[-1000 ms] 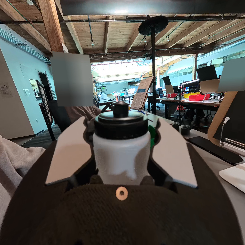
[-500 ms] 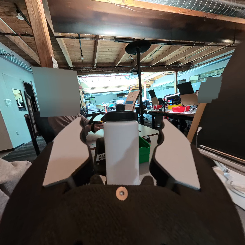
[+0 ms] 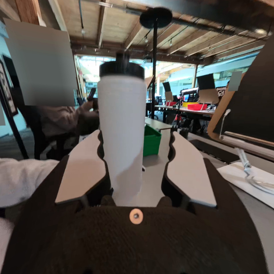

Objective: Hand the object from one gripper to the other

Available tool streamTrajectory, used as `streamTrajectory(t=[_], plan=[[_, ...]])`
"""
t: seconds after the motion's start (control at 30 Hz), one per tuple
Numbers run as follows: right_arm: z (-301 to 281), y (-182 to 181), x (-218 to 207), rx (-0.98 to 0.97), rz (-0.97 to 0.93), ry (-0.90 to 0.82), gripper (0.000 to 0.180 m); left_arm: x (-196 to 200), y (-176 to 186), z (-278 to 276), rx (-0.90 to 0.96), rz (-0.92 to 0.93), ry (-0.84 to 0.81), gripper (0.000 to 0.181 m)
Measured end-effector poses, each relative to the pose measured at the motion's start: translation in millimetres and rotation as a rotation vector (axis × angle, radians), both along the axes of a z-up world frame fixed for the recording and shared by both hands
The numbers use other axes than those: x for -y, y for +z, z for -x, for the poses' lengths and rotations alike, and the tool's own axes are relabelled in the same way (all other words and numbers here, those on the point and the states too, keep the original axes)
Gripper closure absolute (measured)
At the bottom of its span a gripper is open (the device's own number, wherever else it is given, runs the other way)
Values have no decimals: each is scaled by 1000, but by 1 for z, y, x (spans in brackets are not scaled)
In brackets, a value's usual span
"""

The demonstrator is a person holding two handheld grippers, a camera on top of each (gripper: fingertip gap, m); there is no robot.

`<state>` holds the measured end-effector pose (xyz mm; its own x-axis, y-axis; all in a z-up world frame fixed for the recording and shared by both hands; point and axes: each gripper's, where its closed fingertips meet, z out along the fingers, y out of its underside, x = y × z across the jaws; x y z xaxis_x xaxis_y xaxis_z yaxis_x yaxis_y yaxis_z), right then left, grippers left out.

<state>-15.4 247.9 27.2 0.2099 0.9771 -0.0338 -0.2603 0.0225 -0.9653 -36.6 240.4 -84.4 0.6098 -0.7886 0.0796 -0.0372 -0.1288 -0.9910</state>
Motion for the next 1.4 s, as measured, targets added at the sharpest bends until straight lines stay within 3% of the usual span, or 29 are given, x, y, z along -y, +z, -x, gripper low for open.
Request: streamTrajectory(t=[0.1,0.43,0.53,0.87,1.1,1.4], plan=[[18,-30,8,71,-35,43,92,3,-2,-8,58,22,0,93],[45,-63,27,149,-31,115,90,9,-16,-16,69,22,-24,93],[48,-69,27,159,-4,117,99,10,-23,-14,-3,-1,-36,93],[44,-75,24,166,62,161,101,13,-30,-13,-32,33,-70,93],[26,-69,2,107,103,111,101,17,-22,-11,46,34,-112,64],[41,-97,17,218,80,175,101,18,29,19,465,81,-154,63]])
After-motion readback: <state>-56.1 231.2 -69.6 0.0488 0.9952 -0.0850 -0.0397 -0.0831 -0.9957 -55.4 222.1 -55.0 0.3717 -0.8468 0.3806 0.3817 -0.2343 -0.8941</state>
